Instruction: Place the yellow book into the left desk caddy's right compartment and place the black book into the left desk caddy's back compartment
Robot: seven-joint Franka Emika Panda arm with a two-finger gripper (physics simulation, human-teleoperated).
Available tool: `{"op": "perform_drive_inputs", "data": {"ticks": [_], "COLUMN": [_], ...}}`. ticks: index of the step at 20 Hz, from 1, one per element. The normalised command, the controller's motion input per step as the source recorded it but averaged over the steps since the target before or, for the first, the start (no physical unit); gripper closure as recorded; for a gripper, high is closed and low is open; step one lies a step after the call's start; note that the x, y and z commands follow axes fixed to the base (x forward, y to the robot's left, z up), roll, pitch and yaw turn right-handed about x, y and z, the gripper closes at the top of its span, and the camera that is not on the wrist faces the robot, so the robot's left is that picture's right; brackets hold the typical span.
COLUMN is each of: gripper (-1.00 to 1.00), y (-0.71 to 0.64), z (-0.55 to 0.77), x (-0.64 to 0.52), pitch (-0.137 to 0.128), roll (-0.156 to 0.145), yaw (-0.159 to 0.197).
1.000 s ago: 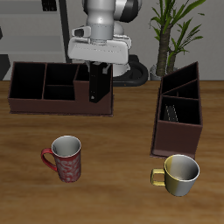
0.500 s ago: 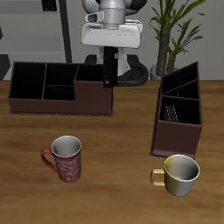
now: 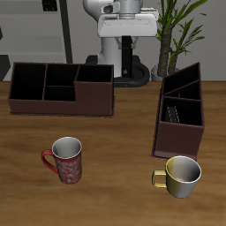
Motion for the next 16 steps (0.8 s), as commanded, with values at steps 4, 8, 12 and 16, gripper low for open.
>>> {"op": "perform_drive_inputs", "data": {"ticks": [4, 8, 12, 16], "gripper": [1.0, 1.0, 1.0, 1.0], "y": [0.2, 0.26, 0.26, 0.18], "z": [0.32, 0.45, 0.31, 0.1], "x": [0.03, -0.05, -0.17, -0.08], "pitch": [-0.009, 0.063, 0.029, 0.06], "roll": [0.034, 0.065, 0.071, 0.063], "yaw": [-0.038, -0.126, -0.057, -0.033]}}
